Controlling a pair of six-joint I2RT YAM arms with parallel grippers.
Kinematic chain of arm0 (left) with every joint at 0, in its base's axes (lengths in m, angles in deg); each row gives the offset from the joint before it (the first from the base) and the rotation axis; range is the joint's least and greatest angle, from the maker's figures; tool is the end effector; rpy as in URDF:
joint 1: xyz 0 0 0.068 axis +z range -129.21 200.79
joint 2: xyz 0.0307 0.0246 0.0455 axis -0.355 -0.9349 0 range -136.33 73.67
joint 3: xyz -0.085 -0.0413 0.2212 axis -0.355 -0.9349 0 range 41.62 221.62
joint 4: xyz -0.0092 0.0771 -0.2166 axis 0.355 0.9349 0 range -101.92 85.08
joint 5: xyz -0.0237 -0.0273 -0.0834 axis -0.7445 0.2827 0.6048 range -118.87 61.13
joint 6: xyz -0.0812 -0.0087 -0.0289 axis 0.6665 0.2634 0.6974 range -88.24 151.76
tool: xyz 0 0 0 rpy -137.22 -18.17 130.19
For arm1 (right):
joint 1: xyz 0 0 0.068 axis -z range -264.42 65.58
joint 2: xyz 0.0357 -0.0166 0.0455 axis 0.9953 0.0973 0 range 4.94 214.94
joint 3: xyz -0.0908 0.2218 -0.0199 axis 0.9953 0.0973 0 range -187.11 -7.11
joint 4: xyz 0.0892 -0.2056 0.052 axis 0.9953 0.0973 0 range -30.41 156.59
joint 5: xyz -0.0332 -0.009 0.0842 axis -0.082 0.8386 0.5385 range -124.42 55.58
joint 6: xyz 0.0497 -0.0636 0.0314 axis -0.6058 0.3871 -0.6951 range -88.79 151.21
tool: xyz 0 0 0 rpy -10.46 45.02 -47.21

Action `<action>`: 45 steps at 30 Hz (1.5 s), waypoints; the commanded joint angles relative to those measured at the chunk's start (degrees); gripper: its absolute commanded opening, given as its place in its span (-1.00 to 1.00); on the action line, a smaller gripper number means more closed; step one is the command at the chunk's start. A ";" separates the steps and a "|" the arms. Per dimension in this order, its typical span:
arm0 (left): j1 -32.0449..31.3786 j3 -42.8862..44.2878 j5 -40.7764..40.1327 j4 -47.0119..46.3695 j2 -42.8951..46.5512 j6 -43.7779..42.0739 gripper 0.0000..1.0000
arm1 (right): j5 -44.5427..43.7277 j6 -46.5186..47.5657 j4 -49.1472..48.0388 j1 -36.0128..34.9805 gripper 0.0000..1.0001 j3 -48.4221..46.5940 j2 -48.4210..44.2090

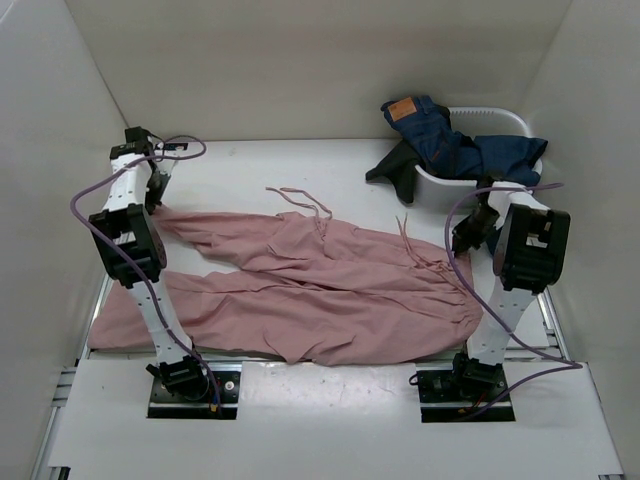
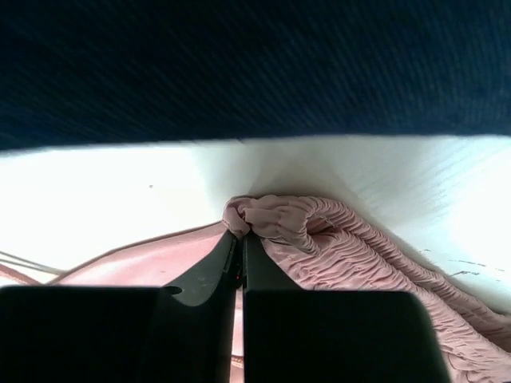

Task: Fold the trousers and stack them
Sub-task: Fold the trousers

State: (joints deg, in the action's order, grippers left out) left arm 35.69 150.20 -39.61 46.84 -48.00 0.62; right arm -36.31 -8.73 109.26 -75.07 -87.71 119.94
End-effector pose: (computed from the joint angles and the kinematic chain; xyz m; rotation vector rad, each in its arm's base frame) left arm 0.3894 0.1184 0.1785 0.3656 2.8693 0.4307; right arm 0.3361 -0.0579 0.1029 1.2670 2.7558 -0.0069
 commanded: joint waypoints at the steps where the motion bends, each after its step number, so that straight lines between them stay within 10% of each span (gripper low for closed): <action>1: 0.49 6.46 -1.29 -1.36 -0.93 -0.94 -0.72 | -2.41 0.13 1.04 -0.20 -1.00 -4.64 1.89; 8: 0.49 29.05 -5.42 -3.12 -7.62 -5.77 -0.72 | -7.77 0.74 3.42 0.32 -1.00 -18.98 -1.70; 27: 11.21 -37.96 -10.61 3.82 43.77 -14.48 -0.72 | -0.49 2.16 -4.14 5.86 -1.00 26.17 -47.66; 37: 17.62 -61.89 -15.79 -4.52 58.02 -23.61 -0.72 | -3.02 -2.16 -0.55 5.86 -1.00 37.00 -54.26; 45: 25.53 -62.34 -14.05 -10.33 57.34 -30.39 -0.72 | -7.95 -2.68 4.82 5.86 -1.00 32.25 -56.72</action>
State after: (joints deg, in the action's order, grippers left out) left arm 59.49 86.25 -52.25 41.71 8.63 -25.69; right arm -39.24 -10.74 111.79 -69.46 -53.48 65.67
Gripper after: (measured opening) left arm 0.143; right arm 0.009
